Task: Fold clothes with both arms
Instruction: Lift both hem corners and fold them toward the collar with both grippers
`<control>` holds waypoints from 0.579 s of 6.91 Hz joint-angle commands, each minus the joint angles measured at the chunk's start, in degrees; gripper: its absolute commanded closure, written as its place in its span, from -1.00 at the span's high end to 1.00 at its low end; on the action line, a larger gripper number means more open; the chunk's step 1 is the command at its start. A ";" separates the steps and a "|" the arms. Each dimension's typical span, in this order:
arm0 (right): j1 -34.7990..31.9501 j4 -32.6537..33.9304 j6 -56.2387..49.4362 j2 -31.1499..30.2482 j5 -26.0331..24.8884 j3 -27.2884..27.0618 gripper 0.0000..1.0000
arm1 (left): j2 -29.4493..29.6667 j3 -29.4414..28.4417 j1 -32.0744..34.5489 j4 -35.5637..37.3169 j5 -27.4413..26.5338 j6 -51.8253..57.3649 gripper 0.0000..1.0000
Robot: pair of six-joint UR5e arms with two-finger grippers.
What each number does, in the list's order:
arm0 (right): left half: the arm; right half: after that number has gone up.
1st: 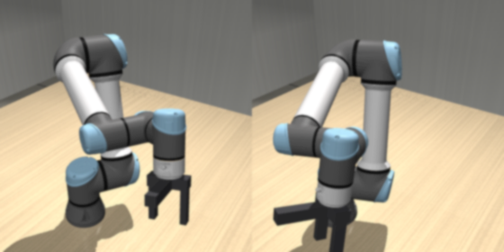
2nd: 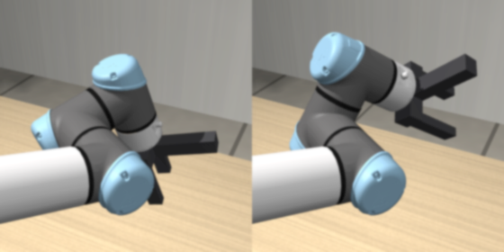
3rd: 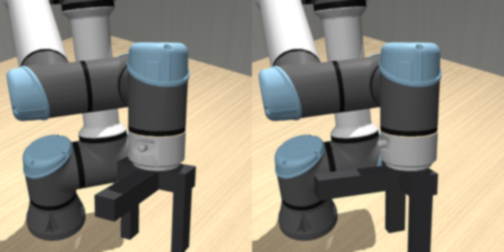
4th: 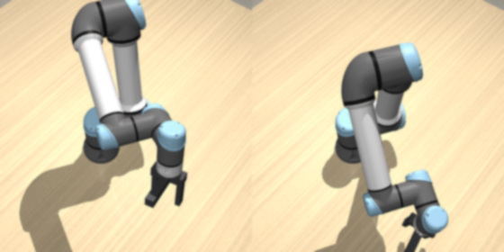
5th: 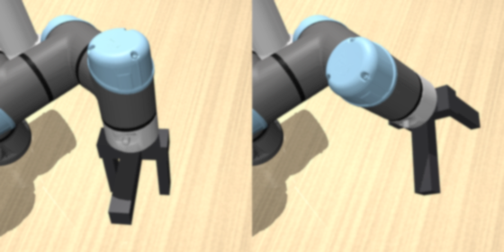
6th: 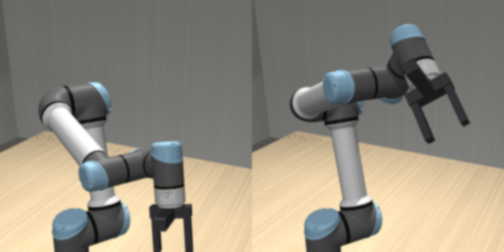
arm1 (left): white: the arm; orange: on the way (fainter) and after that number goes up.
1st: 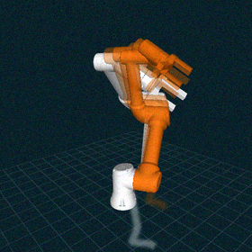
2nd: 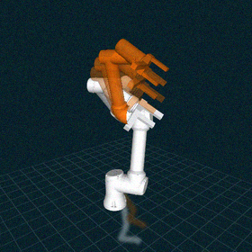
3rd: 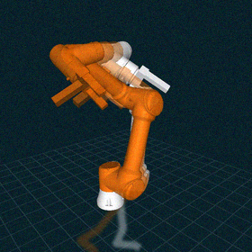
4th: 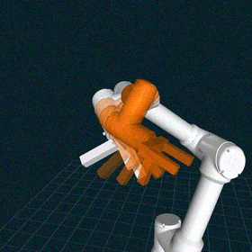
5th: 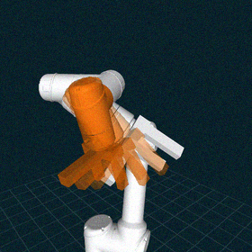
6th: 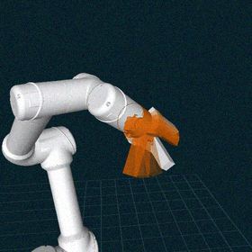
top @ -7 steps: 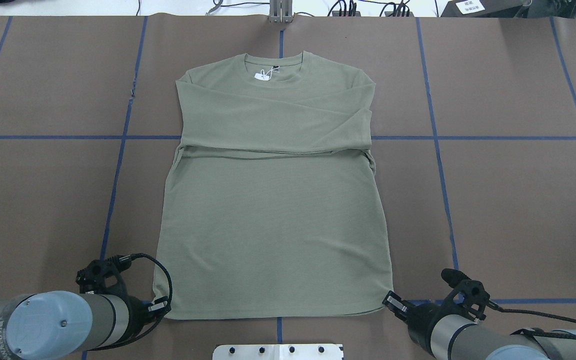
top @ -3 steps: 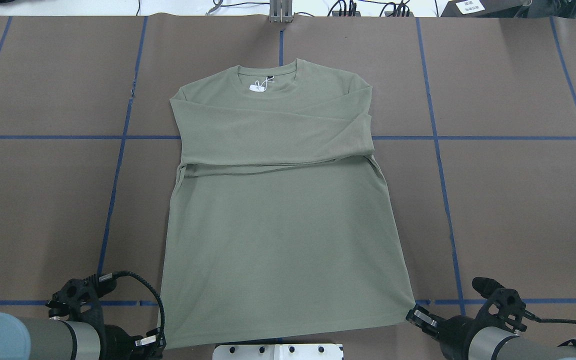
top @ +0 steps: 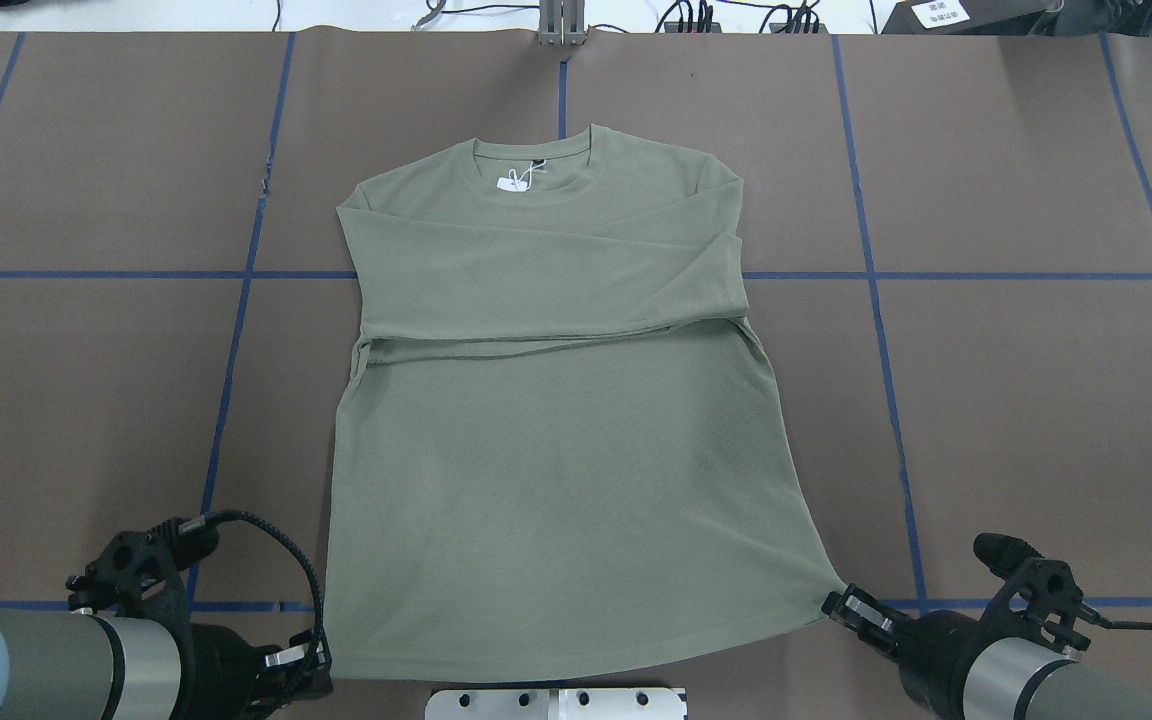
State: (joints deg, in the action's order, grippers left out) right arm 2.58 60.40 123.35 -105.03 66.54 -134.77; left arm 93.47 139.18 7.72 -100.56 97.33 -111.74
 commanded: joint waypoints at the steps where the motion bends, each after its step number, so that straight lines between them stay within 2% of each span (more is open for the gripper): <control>1: -8.34 0.42 -11.11 3.04 3.21 1.17 -1.00 | 5.03 -2.76 6.57 0.10 -1.43 3.87 -1.00; 2: -20.13 0.42 -18.34 10.12 14.47 6.92 -1.00 | 8.28 -7.91 11.83 0.19 -1.44 12.07 -1.00; 3: -31.99 1.29 -20.32 17.24 26.94 13.42 -1.00 | 14.66 -16.92 19.63 0.10 -1.18 20.51 -1.00; 4: -38.29 5.48 -24.43 26.19 32.46 19.75 -1.00 | 17.94 -23.19 24.05 -0.33 -1.09 23.90 -1.00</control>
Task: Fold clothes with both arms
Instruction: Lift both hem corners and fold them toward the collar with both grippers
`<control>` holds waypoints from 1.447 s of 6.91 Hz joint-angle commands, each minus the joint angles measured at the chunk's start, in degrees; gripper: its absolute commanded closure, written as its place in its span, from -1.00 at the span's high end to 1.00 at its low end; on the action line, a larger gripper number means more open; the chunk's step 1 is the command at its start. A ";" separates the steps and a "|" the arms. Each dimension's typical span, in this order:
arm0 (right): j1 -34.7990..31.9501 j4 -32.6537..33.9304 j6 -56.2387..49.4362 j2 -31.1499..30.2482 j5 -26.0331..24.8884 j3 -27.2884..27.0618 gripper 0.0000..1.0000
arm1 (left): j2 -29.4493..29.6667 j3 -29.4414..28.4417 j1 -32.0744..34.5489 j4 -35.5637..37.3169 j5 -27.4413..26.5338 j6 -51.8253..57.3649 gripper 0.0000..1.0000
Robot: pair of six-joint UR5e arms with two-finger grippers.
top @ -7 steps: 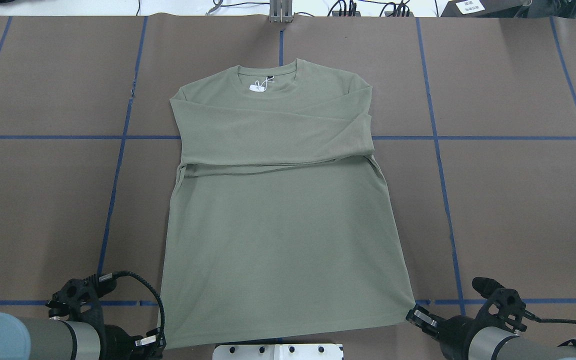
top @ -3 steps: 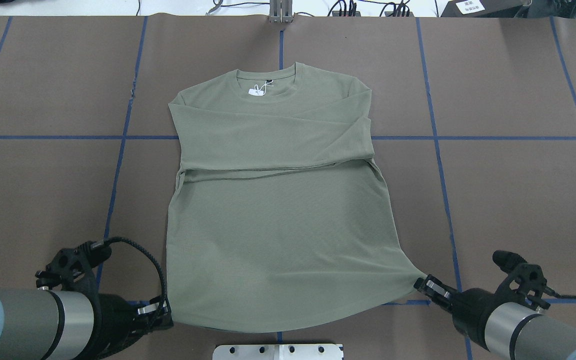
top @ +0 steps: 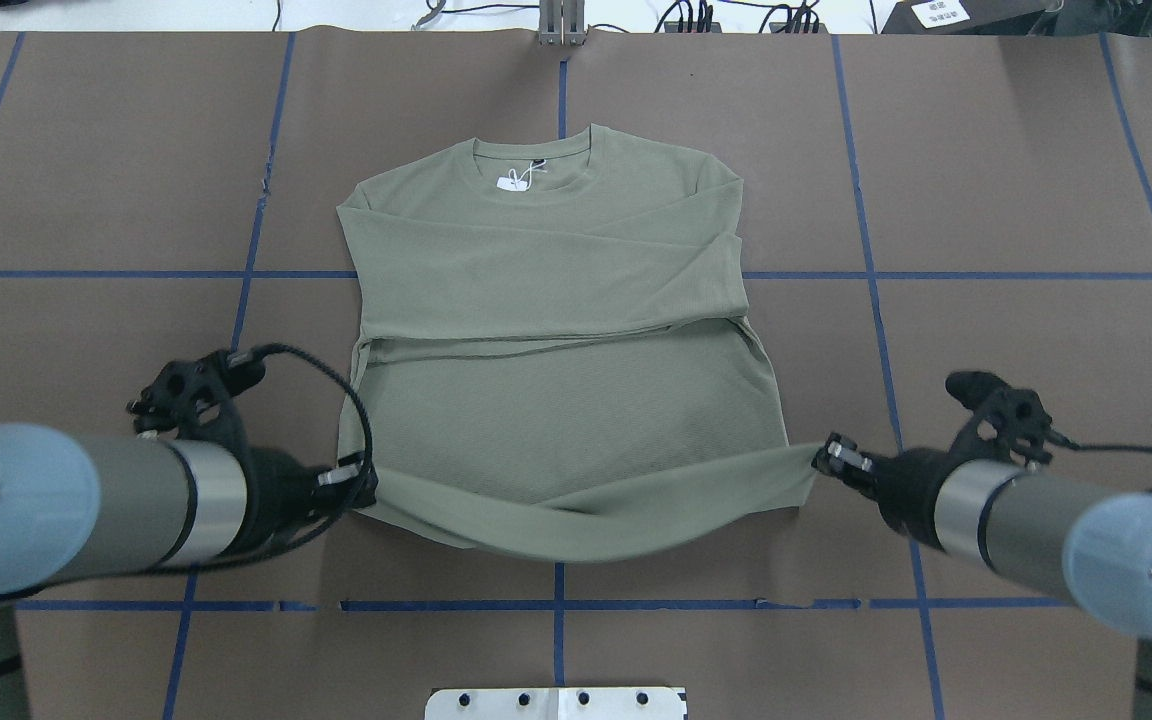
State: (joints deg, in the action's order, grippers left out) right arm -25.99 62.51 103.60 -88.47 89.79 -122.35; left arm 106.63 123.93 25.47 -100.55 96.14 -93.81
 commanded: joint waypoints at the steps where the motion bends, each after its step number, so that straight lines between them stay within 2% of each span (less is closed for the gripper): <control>1: -12.39 10.28 -9.25 15.81 9.26 11.39 -1.00 | 5.69 -10.79 10.70 -0.78 0.10 11.75 -1.00; 2: -15.55 13.92 -11.03 21.70 9.26 16.39 -1.00 | 6.83 -14.29 14.31 -1.92 0.10 14.59 -1.00; 3: -17.67 13.70 -12.01 25.59 9.26 23.06 -1.00 | 9.19 -20.68 15.74 -6.36 0.02 15.67 -1.00; 4: -19.17 13.43 -14.63 30.94 9.35 31.30 -1.00 | 10.61 -28.49 16.45 -13.20 -0.07 15.50 -1.00; 5: -19.62 13.34 -14.91 34.64 9.09 37.21 -1.00 | 12.19 -35.70 17.41 -19.79 -0.51 15.50 -1.00; 7: -21.64 13.17 -15.70 39.58 8.91 45.49 -1.00 | 14.82 -45.92 19.18 -29.48 -4.36 15.24 -1.00; 9: -21.73 4.69 -15.62 41.01 8.65 52.79 -1.00 | 15.63 -47.98 19.62 -31.09 -4.56 15.41 -1.00; 10: -21.65 4.12 -15.53 41.10 8.64 53.09 -1.00 | 16.24 -48.69 19.62 -31.98 -4.56 15.41 -1.00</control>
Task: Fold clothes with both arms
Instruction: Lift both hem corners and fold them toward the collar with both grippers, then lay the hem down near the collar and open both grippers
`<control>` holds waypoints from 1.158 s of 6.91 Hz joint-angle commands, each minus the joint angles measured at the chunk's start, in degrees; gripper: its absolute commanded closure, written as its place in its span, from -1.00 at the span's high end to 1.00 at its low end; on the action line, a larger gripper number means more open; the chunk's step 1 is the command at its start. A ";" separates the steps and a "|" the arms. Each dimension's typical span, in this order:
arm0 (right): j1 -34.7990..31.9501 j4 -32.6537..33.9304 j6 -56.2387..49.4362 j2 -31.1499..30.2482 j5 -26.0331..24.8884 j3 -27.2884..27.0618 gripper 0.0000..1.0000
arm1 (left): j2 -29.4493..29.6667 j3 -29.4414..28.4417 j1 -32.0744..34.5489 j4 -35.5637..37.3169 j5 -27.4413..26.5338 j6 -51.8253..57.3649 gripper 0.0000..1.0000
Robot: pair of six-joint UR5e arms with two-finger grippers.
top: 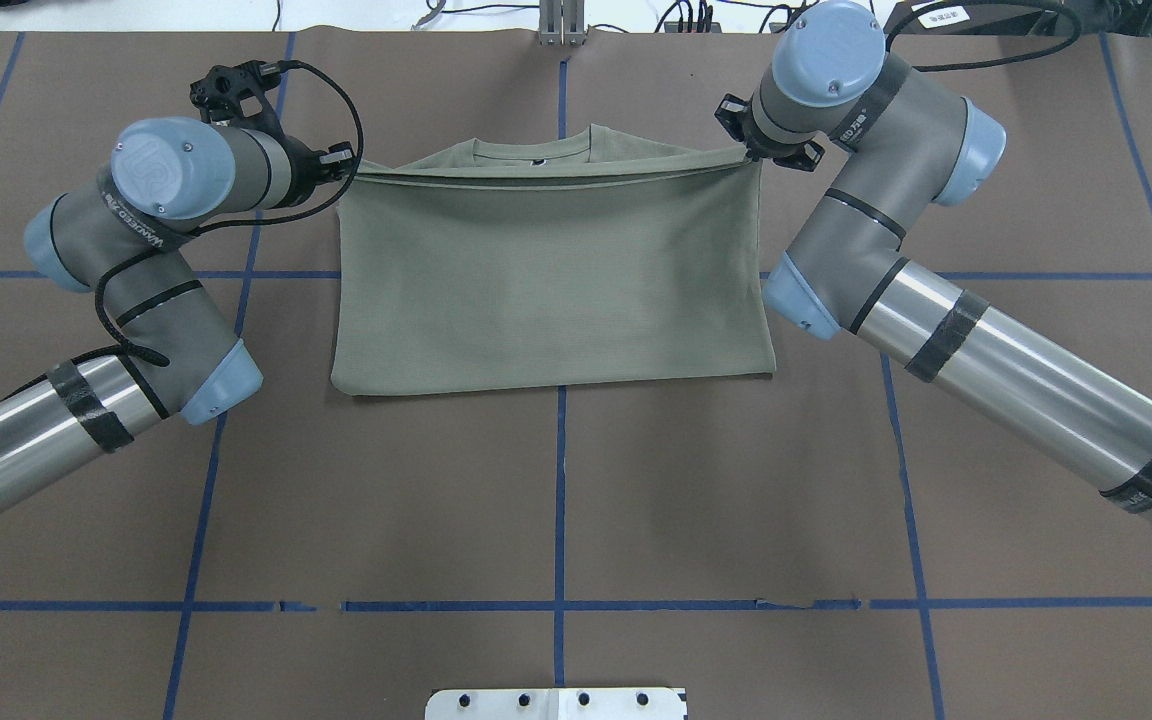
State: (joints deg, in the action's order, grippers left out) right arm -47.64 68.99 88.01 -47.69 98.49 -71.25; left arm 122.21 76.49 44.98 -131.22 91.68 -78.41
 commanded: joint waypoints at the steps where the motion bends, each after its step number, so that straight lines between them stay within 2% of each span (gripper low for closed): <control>1: 0.09 -2.37 -0.03 0.23 -0.05 2.17 -1.00 | 0.92 -1.34 0.11 -1.40 -0.01 0.01 -1.00; 2: 0.70 -2.72 -0.03 0.32 -0.05 2.69 -0.95 | 0.92 -1.52 0.11 -1.75 0.08 0.01 -1.00; 3: 0.88 -2.72 -0.03 0.41 0.03 2.69 -0.50 | 0.84 -1.61 0.20 -2.19 0.17 0.45 -1.00; 4: 0.88 -2.72 -0.03 0.41 0.03 2.69 -0.09 | 0.75 -1.61 0.37 -3.06 0.26 2.46 -0.82; 6: 0.88 -2.81 -0.03 0.76 0.03 2.52 0.07 | 0.22 -1.61 0.99 -4.91 0.43 4.14 -0.76; 7: 0.80 -2.90 0.23 -0.11 0.29 0.78 0.20 | 0.13 -1.52 0.99 -5.00 0.52 4.23 -0.64; 8: 1.14 -2.99 0.41 -3.16 0.56 -3.59 0.21 | 0.05 -1.61 0.99 -5.01 0.52 4.23 -0.42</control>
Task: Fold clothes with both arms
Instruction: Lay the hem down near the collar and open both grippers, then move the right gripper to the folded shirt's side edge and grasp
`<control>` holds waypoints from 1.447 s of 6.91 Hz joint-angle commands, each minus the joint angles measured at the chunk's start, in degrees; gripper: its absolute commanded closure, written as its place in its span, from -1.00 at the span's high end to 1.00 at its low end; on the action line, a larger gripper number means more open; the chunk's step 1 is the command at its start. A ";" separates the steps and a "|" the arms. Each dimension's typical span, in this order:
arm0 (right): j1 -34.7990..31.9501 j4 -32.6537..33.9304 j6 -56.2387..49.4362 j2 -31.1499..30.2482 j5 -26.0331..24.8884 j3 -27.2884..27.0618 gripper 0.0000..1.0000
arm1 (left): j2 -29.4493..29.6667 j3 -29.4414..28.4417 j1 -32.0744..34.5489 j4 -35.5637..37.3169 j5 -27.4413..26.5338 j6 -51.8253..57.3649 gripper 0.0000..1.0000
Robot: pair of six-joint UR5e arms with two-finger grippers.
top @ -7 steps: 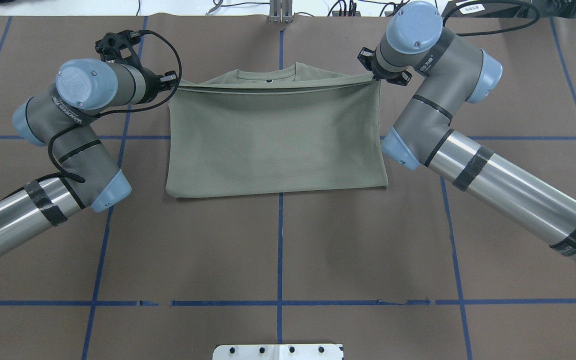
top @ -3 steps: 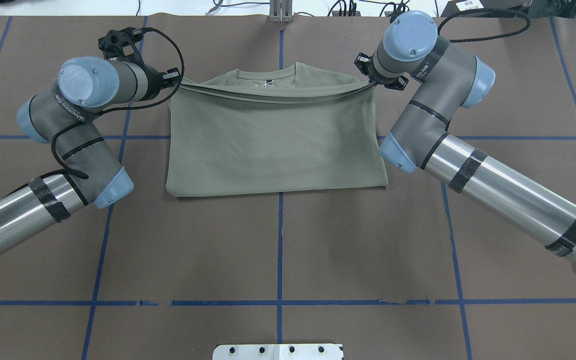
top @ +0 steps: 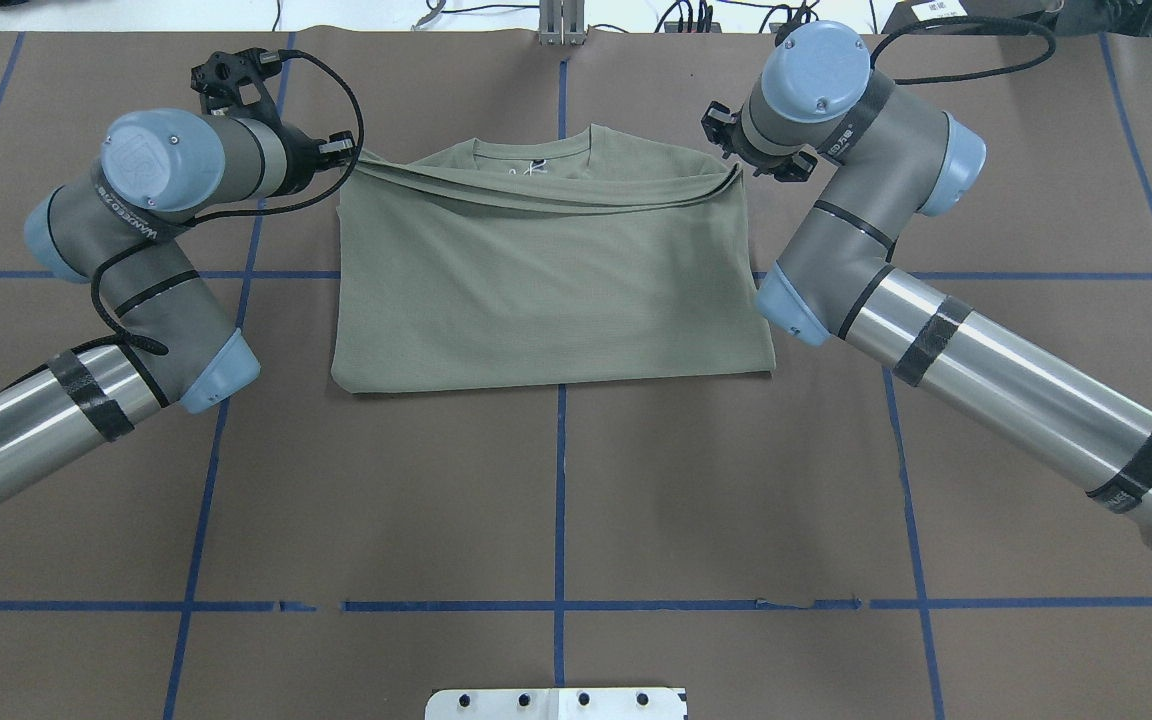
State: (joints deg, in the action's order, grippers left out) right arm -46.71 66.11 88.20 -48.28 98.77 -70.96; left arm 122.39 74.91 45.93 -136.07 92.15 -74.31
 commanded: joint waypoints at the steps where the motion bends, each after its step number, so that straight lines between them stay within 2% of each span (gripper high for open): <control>1: 1.26 -0.02 0.57 -5.74 0.37 -8.36 0.23 | -0.83 -0.03 0.21 -0.16 0.04 1.00 -0.36; 2: 2.22 -0.01 0.74 -8.47 0.46 -12.05 0.29 | -0.83 0.15 0.48 -0.60 0.30 2.14 -0.28; 3: 4.15 -0.01 1.35 -12.41 0.55 -17.31 0.37 | -0.83 0.32 0.65 -0.86 3.44 2.15 -0.21; 5: 7.31 -0.19 10.18 -19.37 0.55 -24.72 0.51 | -1.01 0.59 0.66 -1.22 4.26 2.15 -0.20; 7: 10.66 -5.26 16.29 -22.62 0.20 -25.45 0.57 | -1.01 1.37 0.83 -1.13 4.26 2.15 -0.18; 10: 12.60 -5.82 16.30 -24.40 -0.15 -25.19 0.57 | -1.45 3.22 1.01 -0.87 4.35 2.15 -0.18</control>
State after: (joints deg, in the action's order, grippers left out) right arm -34.83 60.41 104.45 -71.97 98.69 -96.33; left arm 121.06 77.52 46.86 -137.10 96.49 -72.20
